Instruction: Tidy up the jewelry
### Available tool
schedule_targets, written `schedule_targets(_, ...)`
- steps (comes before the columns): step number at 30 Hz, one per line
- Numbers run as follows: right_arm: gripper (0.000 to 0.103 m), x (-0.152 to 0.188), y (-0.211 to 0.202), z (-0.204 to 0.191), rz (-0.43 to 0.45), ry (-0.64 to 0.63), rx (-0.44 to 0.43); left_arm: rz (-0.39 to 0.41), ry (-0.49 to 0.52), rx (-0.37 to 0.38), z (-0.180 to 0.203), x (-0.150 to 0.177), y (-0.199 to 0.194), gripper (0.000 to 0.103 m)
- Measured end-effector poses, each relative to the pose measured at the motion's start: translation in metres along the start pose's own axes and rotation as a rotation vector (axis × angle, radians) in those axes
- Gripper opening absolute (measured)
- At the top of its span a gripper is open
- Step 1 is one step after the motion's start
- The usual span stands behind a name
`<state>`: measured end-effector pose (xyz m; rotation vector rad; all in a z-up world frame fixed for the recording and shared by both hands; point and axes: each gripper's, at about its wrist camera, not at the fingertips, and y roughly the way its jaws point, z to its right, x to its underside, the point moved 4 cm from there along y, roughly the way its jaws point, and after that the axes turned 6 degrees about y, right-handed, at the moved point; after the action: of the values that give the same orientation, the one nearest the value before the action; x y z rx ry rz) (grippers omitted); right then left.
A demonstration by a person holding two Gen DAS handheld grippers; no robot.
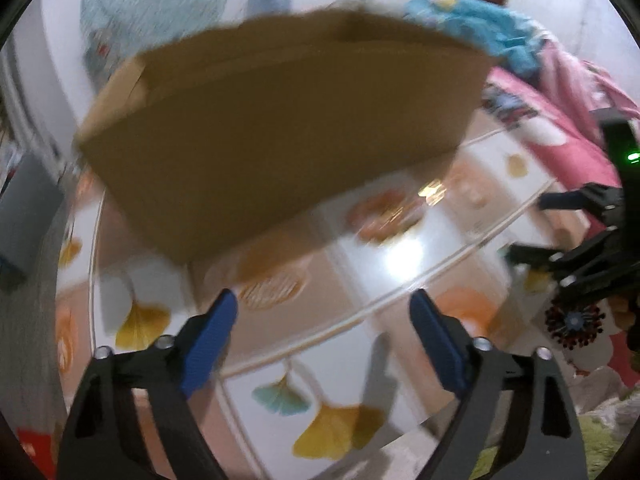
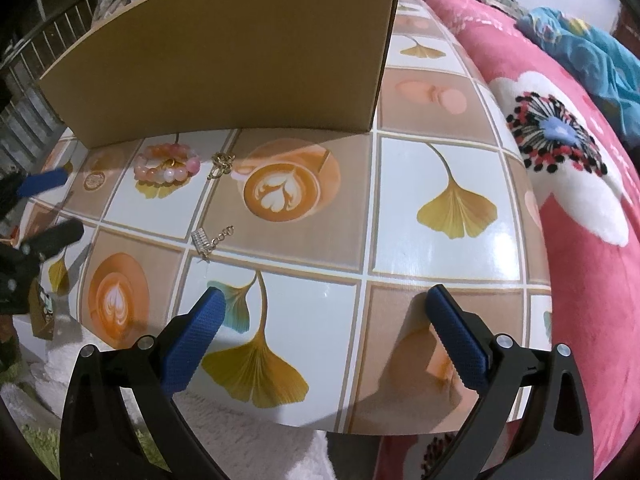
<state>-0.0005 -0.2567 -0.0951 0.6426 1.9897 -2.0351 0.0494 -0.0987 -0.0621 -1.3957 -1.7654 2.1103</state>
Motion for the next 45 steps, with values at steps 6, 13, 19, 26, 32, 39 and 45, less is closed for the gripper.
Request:
schedule_targets(6, 0.096, 0.004, -0.003, -0.002, 0.034, -0.009, -0.01, 0.044, 0.122, 0.031, 0.033, -0.033, 0.008, 0.04)
schedule_targets(13, 0.096, 0.007, -0.003, -0.004, 0.061, -0.045, -0.033, -0.002, 0.246, 0.071, 0.061, -0.056, 0.034, 0.024)
schedule_targets(19, 0.096, 0.008, -0.005, -0.005, 0.074, -0.074, -0.055, -0.073, 0.283, 0.053, 0.065, -0.061, 0.051, 0.022)
schedule_targets(26, 0.096, 0.008, -0.005, -0.004, 0.081, -0.085, -0.07, -0.117, 0.282, 0.04, 0.064, -0.062, 0.062, 0.01)
schedule_targets(32, 0.096, 0.008, -0.006, -0.002, 0.082, -0.088, -0.076, -0.055, 0.238, 0.062, 0.055, -0.071, 0.044, 0.009)
schedule_targets(39, 0.096, 0.007, -0.005, -0.001, 0.077, -0.086, -0.074, 0.04, 0.023, 0.135, 0.008, -0.078, 0.007, 0.009)
schedule_targets(45, 0.096, 0.004, -0.003, 0.0, 0.069, -0.081, -0.068, 0.092, -0.286, 0.28, -0.047, -0.054, -0.008, 0.009)
